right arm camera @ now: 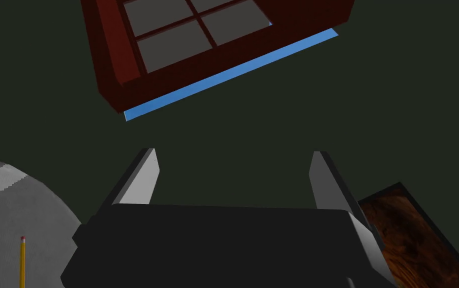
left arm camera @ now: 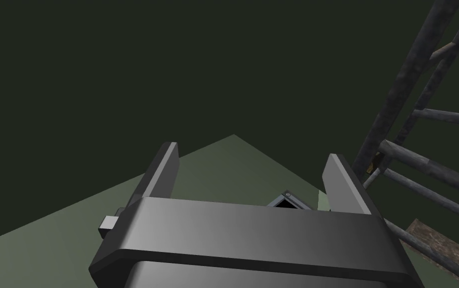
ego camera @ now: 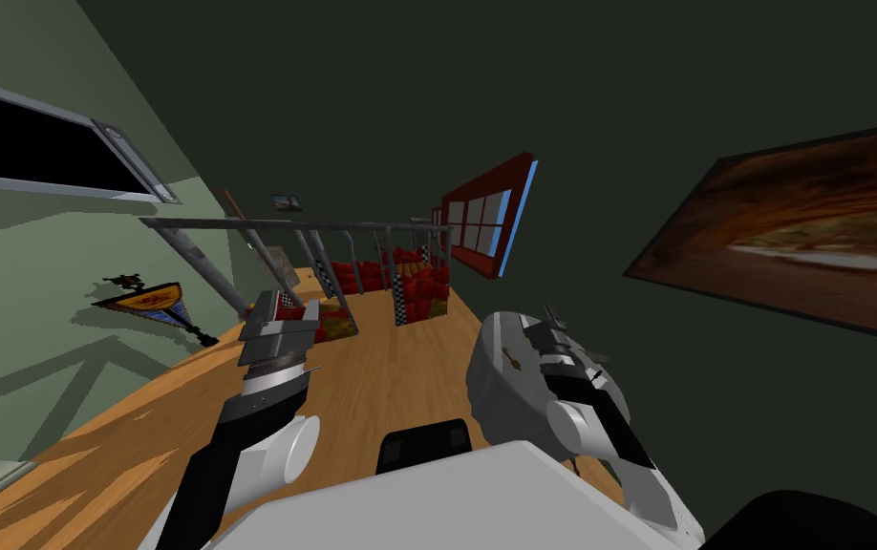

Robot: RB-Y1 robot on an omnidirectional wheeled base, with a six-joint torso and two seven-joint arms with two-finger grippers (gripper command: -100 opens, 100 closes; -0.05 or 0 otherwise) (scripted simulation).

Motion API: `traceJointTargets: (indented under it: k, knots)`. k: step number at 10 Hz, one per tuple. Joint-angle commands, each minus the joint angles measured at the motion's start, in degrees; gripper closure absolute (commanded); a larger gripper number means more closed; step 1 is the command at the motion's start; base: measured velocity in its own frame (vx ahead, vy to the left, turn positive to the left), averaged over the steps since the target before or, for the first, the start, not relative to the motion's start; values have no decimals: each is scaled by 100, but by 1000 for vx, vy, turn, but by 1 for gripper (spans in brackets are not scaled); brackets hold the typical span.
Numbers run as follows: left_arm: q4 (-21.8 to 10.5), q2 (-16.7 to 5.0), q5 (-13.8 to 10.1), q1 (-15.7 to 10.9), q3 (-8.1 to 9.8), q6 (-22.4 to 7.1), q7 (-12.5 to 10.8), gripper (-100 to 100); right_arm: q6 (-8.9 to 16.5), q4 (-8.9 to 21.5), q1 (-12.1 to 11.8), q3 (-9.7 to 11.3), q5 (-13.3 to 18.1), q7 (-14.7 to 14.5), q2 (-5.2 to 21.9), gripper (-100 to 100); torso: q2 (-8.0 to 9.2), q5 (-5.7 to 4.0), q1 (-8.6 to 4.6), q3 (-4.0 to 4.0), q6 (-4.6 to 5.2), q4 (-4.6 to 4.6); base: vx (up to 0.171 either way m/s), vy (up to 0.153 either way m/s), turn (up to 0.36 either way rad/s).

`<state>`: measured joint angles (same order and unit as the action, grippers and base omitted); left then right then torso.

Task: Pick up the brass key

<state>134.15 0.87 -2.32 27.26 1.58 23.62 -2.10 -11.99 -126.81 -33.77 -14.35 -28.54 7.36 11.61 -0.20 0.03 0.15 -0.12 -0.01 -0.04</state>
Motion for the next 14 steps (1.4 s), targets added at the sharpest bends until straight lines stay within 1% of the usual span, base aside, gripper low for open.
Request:
traceJointTargets:
  k: [1,2,4,5,6,7,8,9,10,11,12,13,14]
  knots:
    - [0,0,0,0,0,0,0,0,286,224,-94,-286,-286,31,71,-100,0,0,0,0,0,0,74,69,144]
    - [0,0,0,0,0,0,0,0,336,224,-94,-294,-369,31,71,-100,-4,2,6,-3,0,-1,58,44,35]
    - [0,0,0,0,0,0,0,0,693,563,-236,-633,-776,54,106,-100,-2,0,0,-1,0,-1,86,43,126]
    - [0,0,0,0,0,0,0,0,799,569,-236,-633,-837,54,106,-100,-15,0,-1,-8,0,-3,85,26,52]
    - [0,0,0,1,1,0,0,0,995,757,-320,-797,-1061,71,118,-100,-10,0,-4,-7,2,-3,69,20,97]
    - [0,0,0,0,0,0,0,0,1048,757,-320,-797,-1071,71,118,-100,-6,-1,-8,-4,0,-2,51,10,59]
    - [0,0,0,0,1,0,0,0,1247,957,-412,-955,-1302,91,128,-100,1,-1,-11,-1,2,0,75,20,130]
    - [0,0,0,0,0,0,0,0,1308,957,-412,-955,-1302,91,128,-100,-4,-1,-8,-3,0,-1,75,20,56]
    - [0,0,0,1,1,0,0,0,1489,1165,-512,-1105,-1531,116,137,-100,-4,-1,-6,-3,2,-1,87,14,121]
    - [0,0,0,0,0,0,0,0,1579,1165,-512,-1105,-1531,116,137,-100,-8,-1,-8,-5,0,-2,66,5,63]
    - [0,0,0,1,1,0,0,0,1828,1324,-620,-1247,-1753,144,147,-100,-3,-2,-12,-3,2,-2,75,12,135]
    - [0,0,0,0,0,0,0,0,1858,1381,-620,-1247,-1755,144,147,-100,-5,-2,-11,-3,0,-1,67,6,70]
    - [0,0,0,1,1,0,0,0,2113,1597,-735,-1382,-1975,175,159,-100,-2,-2,-12,-2,2,-1,90,-7,133]
